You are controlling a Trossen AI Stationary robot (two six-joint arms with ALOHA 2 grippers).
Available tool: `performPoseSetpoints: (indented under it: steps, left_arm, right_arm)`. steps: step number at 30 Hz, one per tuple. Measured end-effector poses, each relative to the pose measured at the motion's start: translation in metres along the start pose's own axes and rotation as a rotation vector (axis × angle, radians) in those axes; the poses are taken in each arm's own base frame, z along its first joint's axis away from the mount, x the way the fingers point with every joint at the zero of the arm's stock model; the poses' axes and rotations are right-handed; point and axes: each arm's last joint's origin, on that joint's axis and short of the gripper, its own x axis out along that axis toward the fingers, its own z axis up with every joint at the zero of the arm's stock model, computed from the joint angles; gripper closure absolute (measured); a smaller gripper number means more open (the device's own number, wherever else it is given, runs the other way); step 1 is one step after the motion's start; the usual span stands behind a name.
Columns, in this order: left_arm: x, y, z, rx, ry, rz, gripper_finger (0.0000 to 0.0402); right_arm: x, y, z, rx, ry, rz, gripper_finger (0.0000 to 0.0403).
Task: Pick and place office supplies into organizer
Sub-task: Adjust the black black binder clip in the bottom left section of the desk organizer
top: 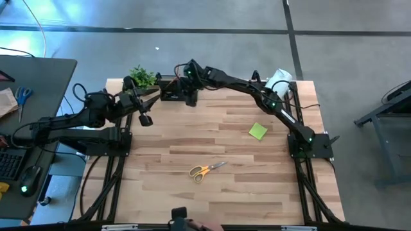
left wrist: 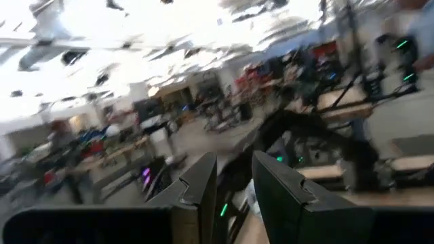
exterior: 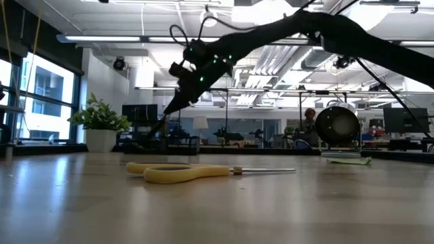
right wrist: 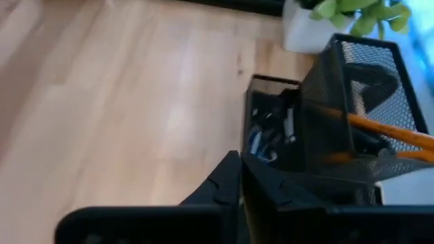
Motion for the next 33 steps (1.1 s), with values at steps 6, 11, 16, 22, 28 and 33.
performPoseSetpoints:
  steps: [6,11,16,22,28,33]
  left_arm:
    - [0.011,0.005,-0.024,0.039,0.254,0.180,0.0318]
    - [0.031,0.012,-0.040,-0.010,0.450,0.047,0.0319]
    - [0.055,0.014,-0.075,-0.086,0.699,-0.083,0.0319]
    - [0.079,0.021,-0.123,-0.145,0.946,-0.129,0.0319]
    - [0.093,0.033,-0.160,-0.192,1.078,-0.122,0.0319]
    - [0.098,0.041,-0.179,-0.219,1.128,-0.088,0.0319]
  right_arm:
    - [-0.056,0.025,0.029,-0.007,0.081,0.083,0.0397]
    - [-0.102,0.045,0.036,-0.017,0.261,0.091,0.0402]
    - [-0.128,0.044,0.032,0.084,0.313,0.150,0.0401]
    - [-0.119,0.043,0.016,0.164,0.261,0.359,0.0402]
    - [-0.093,0.042,-0.021,0.216,0.325,0.419,0.0402]
    - [-0.078,0.039,-0.052,0.292,0.377,0.425,0.0402]
